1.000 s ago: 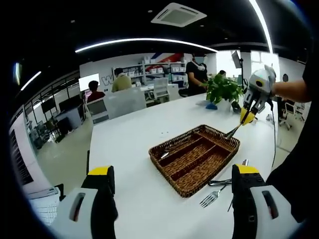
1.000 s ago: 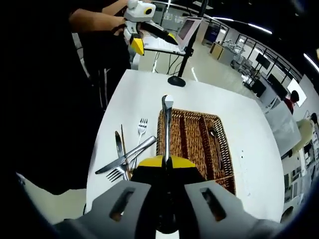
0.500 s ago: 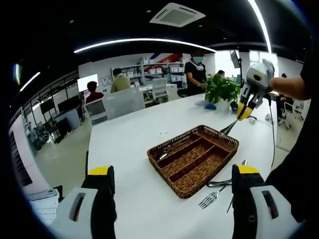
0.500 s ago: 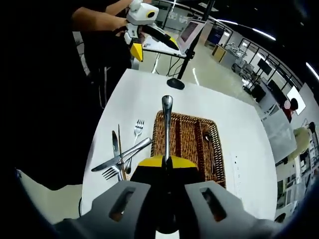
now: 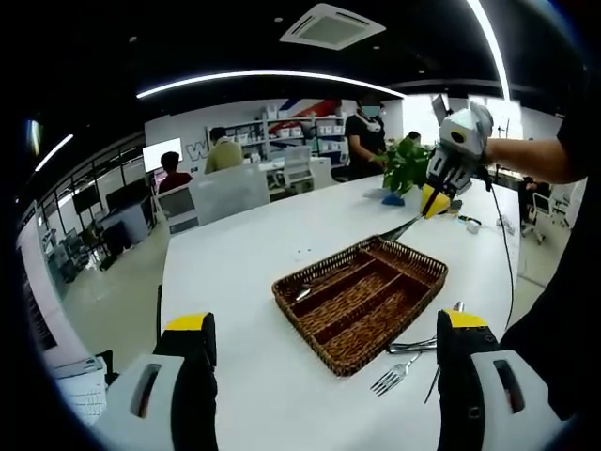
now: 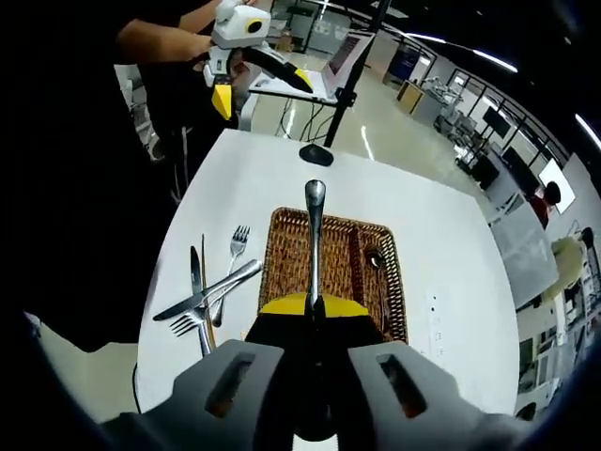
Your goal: Arrange the knives, forks, and spoons in their matching storage slots by inserting each utensil handle-first until every utensil is classified and aligned in the correct compartment
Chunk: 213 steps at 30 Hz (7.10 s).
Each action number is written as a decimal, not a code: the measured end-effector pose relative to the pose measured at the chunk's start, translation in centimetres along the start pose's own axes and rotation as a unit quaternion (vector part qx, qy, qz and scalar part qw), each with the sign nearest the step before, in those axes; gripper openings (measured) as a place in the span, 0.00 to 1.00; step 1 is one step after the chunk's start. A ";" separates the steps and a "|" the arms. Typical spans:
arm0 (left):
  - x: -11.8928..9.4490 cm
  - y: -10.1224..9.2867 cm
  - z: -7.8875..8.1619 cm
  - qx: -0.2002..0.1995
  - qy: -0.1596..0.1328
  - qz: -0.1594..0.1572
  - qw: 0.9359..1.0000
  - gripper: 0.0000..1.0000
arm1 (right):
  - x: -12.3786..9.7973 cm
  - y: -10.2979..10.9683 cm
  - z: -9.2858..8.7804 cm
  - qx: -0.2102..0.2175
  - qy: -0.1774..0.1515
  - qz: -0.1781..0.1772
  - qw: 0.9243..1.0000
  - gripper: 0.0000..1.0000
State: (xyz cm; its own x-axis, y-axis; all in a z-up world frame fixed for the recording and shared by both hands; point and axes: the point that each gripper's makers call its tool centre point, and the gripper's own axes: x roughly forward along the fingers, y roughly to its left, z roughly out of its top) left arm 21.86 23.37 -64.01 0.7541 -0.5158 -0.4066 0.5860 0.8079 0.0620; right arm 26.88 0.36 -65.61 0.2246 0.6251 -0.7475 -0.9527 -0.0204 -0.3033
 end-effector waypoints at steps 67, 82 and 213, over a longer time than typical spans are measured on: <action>0.4 3.0 -0.8 -0.020 0.011 0.016 1.000 1.00 | 8.8 -14.6 -3.8 0.037 0.046 -0.009 0.998 0.00; 0.7 3.2 -1.4 -0.027 0.019 0.019 0.999 1.00 | 12.4 -13.1 -6.9 0.051 0.066 0.003 0.996 0.00; 3.0 -2.3 0.7 0.049 -0.024 -0.034 0.998 0.99 | -13.1 0.4 -7.6 0.360 -0.201 -0.358 0.838 1.00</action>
State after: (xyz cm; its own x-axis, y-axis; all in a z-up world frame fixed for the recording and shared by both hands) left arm 23.01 19.79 -64.75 0.7244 -0.5829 -0.3679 0.6599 0.7407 0.1258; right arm 25.11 -13.76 -60.48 0.8418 0.4910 -0.2242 -0.5123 0.8576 -0.0454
